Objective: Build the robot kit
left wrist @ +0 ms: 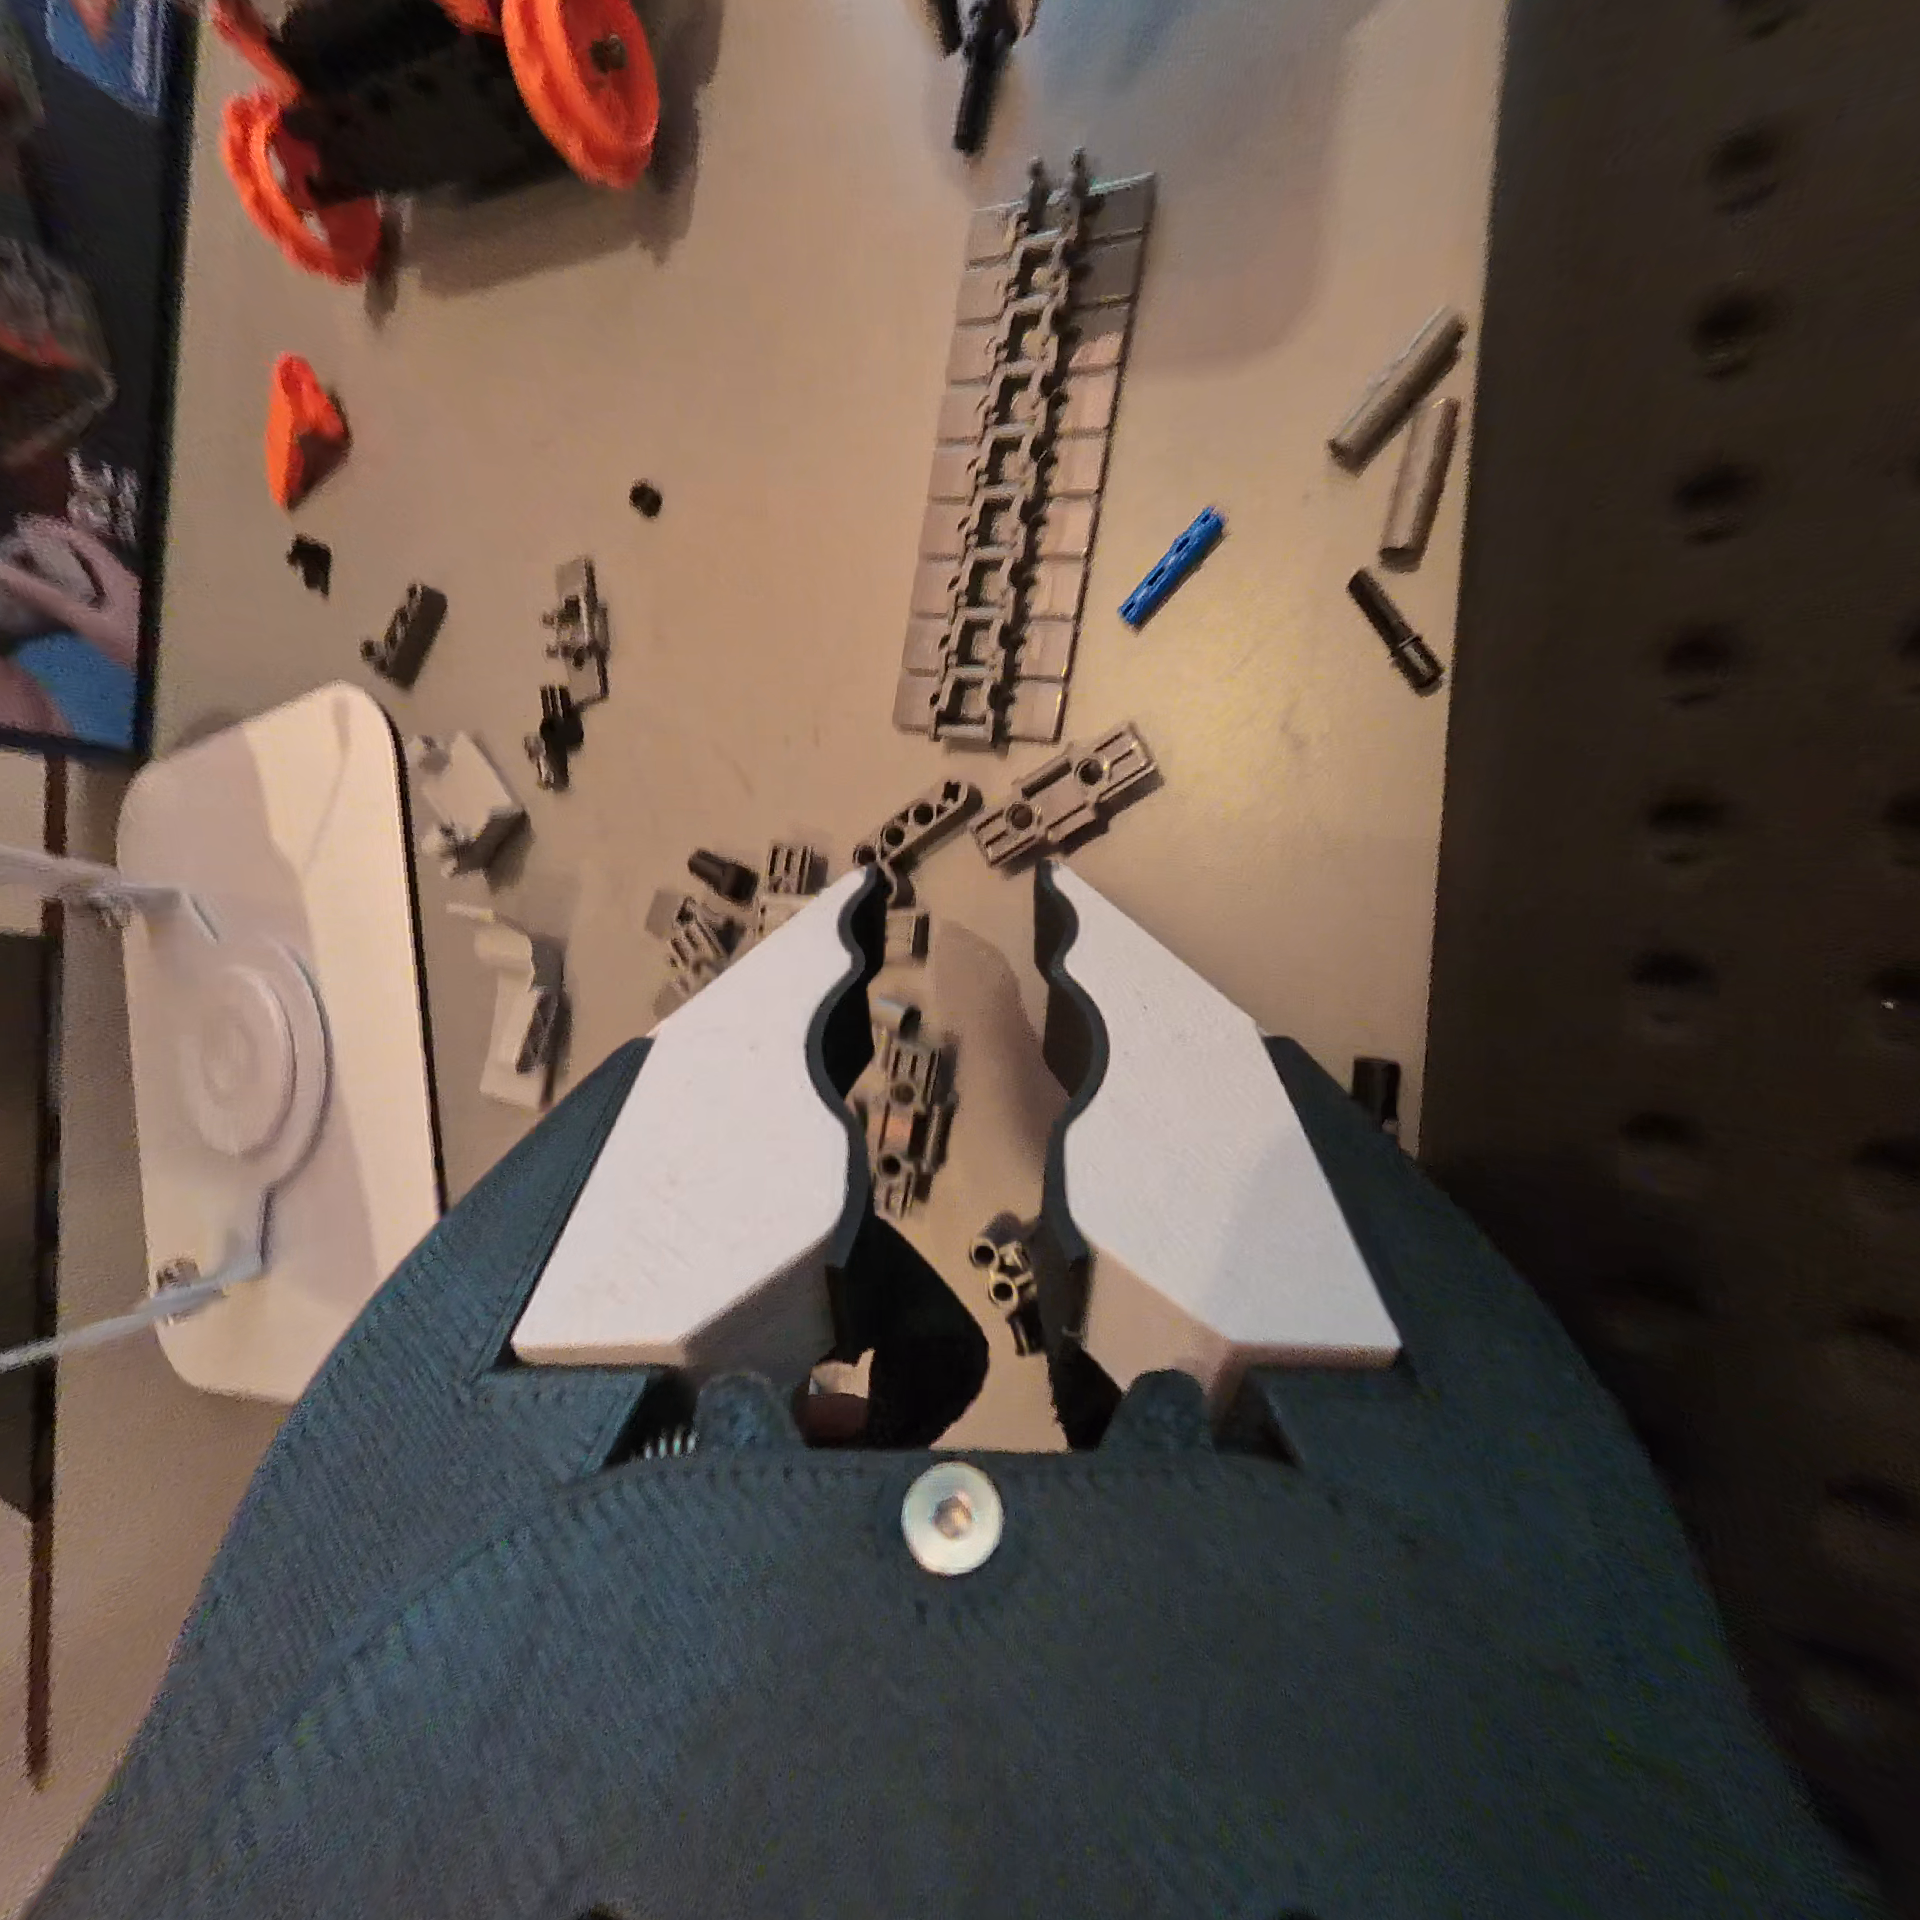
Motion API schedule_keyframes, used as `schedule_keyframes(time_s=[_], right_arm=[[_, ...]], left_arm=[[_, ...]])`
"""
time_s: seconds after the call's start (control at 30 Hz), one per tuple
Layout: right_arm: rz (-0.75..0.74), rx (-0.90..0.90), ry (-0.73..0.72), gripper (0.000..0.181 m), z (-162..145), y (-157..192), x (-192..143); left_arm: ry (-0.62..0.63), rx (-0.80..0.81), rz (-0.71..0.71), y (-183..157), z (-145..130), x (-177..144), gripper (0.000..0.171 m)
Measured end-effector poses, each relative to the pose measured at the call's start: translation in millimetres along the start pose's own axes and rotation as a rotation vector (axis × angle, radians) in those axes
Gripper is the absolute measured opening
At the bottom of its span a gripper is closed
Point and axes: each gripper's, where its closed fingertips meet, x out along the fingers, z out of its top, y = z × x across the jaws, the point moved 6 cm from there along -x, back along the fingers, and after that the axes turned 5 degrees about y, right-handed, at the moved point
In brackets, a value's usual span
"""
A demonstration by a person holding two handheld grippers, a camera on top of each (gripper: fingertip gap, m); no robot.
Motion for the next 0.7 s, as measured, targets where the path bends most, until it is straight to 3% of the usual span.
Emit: schedule_keyframes(time_s=[0.13, 0.27, 0.7], right_arm=[[0.004, -0.008, -0.002, 0.006, -1, 2, 1], [0.010, -0.019, -0.005, 0.006, -1, 3, 2], [0.008, -0.035, -0.066, 0.005, 1, 12, -7]], left_arm=[[-0.047, 0.148, -0.048, -11, 11, 3, 0.025], [-0.010, 0.217, -0.071, -19, 12, 13, 0.015], [-0.072, 0.126, -0.032, -21, 22, 20, 0.006]])
